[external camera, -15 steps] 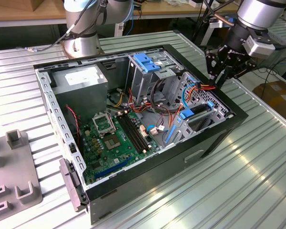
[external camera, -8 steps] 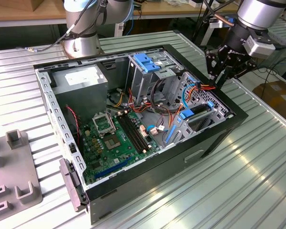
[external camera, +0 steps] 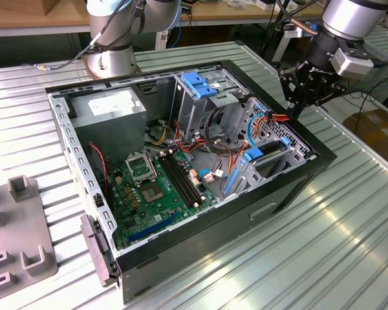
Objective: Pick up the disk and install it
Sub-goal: 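Insert the first disk wire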
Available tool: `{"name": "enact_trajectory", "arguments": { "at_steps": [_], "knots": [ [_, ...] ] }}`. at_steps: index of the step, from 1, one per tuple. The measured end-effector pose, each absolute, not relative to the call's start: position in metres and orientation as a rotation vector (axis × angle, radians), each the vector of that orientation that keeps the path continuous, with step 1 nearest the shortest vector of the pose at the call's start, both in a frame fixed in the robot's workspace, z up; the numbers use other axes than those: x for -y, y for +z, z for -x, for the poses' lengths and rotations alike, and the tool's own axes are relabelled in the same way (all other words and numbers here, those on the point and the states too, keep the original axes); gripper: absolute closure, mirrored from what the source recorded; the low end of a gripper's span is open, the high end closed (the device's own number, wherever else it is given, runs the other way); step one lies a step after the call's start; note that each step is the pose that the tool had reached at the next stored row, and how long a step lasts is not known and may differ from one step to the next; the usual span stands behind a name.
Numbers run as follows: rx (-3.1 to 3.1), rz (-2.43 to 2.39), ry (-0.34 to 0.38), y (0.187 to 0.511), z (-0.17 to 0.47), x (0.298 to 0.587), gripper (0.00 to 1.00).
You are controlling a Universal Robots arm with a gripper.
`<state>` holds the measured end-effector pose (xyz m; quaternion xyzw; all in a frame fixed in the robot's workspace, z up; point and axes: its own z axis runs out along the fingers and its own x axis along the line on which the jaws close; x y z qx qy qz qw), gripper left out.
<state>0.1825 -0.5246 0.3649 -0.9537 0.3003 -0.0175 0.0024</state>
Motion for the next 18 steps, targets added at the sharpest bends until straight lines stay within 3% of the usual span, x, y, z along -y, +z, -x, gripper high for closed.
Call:
{"name": "enact_trajectory", "arguments": {
  "at_steps": [18],
  "knots": [
    [-0.943, 2.996, -0.057, 0.37, -0.164, 0.524, 0.83]
  ]
}}
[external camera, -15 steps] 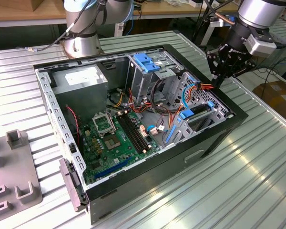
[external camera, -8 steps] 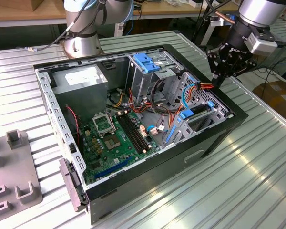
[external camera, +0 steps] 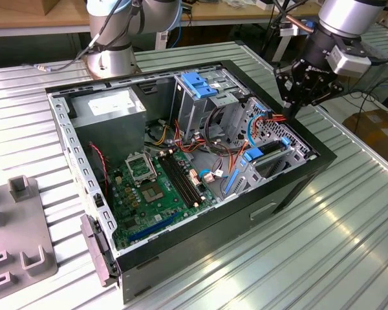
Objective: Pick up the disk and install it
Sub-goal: 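Insert the first disk wire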
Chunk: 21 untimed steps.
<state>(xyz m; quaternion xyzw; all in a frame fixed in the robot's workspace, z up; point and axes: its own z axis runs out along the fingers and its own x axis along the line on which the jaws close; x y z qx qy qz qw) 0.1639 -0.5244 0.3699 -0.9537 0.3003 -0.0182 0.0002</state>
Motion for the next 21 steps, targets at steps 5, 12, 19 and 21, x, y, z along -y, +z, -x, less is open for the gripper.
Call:
{"name": "enact_trajectory", "arguments": {
  "at_steps": [5, 12, 19, 21],
  "knots": [
    [-1.026, 2.969, -0.057, 0.3698, -0.1608, 0.5244, 0.83],
    [-1.031, 2.968, -0.057, 0.3698, -0.1604, 0.5244, 0.83],
    [-1.056, 2.959, -0.057, 0.3698, -0.1596, 0.5244, 0.83],
    [-1.093, 2.946, -0.057, 0.3698, -0.1596, 0.5244, 0.83]
  ]
}}
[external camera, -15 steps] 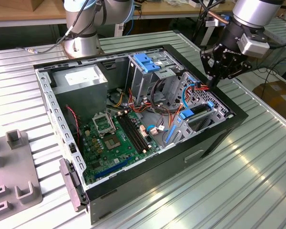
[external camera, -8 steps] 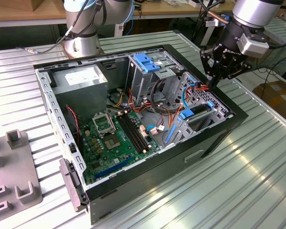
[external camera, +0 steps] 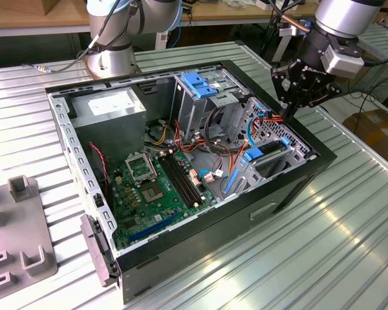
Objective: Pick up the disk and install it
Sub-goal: 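Insert the first disk wire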
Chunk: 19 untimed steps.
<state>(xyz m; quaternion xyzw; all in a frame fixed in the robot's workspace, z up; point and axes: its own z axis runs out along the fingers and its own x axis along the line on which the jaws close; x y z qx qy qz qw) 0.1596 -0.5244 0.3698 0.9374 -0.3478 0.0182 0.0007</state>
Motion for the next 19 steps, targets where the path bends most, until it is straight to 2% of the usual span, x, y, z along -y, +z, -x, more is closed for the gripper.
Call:
{"name": "enact_trajectory", "arguments": {
  "at_steps": [19],
  "knots": [
    [1.412, -2.791, 0.061, 0.3684, -0.1558, 0.5244, 0.83]
  ]
}}
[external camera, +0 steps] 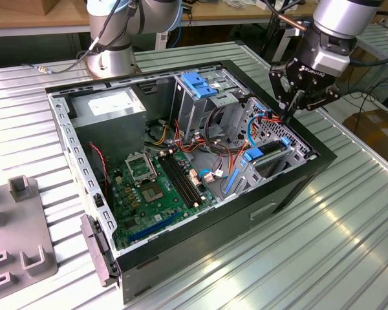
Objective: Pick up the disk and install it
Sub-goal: 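Insert the first disk wire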
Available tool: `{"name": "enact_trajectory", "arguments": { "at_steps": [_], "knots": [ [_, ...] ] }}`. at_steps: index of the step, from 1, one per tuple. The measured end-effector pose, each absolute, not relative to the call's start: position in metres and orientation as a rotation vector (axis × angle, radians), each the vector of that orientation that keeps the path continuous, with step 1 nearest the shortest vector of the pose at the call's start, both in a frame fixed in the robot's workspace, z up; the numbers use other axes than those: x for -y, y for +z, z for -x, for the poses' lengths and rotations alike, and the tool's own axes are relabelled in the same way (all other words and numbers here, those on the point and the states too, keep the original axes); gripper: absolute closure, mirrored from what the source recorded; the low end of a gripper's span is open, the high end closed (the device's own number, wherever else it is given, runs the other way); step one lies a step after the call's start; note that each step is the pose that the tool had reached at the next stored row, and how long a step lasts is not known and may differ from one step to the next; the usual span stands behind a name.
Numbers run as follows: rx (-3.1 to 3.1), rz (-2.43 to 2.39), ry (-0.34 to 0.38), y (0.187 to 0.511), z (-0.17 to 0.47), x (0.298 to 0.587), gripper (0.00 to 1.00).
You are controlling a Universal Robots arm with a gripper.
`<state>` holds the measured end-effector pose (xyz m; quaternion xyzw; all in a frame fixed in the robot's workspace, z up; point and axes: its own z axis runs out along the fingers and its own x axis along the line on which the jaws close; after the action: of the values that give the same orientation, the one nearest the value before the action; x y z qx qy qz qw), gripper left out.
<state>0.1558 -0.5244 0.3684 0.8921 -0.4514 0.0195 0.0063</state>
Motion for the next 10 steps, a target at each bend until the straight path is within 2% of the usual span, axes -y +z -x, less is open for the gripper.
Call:
{"name": "enact_trajectory", "arguments": {
  "at_steps": [10],
  "knots": [
    [1.634, -2.661, 0.061, 0.3679, -0.1558, 0.5244, 0.83]
  ]
}}
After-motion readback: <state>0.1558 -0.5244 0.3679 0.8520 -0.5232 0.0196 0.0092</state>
